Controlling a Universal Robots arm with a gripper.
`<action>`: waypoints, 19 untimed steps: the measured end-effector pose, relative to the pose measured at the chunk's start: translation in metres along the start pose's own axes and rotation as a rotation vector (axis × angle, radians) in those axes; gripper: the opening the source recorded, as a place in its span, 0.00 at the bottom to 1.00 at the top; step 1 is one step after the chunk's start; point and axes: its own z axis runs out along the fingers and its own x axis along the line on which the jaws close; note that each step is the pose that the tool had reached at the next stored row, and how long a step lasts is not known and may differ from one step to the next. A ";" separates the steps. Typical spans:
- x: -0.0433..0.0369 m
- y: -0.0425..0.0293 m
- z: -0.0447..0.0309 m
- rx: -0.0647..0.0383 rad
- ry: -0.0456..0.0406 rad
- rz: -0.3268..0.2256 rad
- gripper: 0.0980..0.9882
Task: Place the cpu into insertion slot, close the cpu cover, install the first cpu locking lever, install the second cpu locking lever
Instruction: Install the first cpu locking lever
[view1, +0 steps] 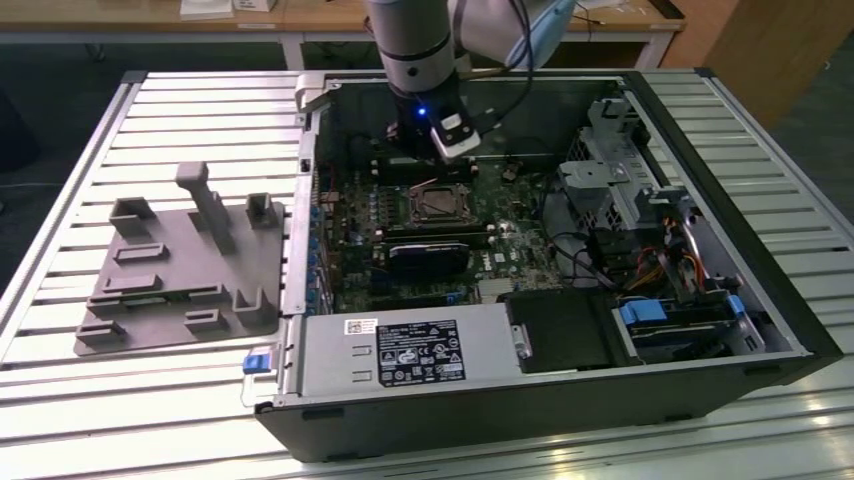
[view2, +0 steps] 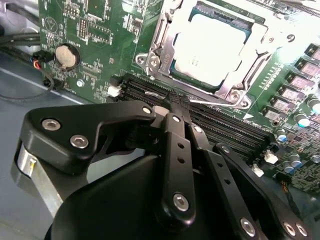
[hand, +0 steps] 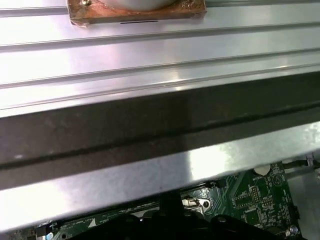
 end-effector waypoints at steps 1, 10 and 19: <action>0.0002 0.0000 0.0007 0.003 -0.0016 0.004 0.00; 0.0029 0.0042 0.0059 0.019 -0.0122 0.045 0.00; 0.0047 0.0078 0.0085 0.032 -0.0207 0.079 0.00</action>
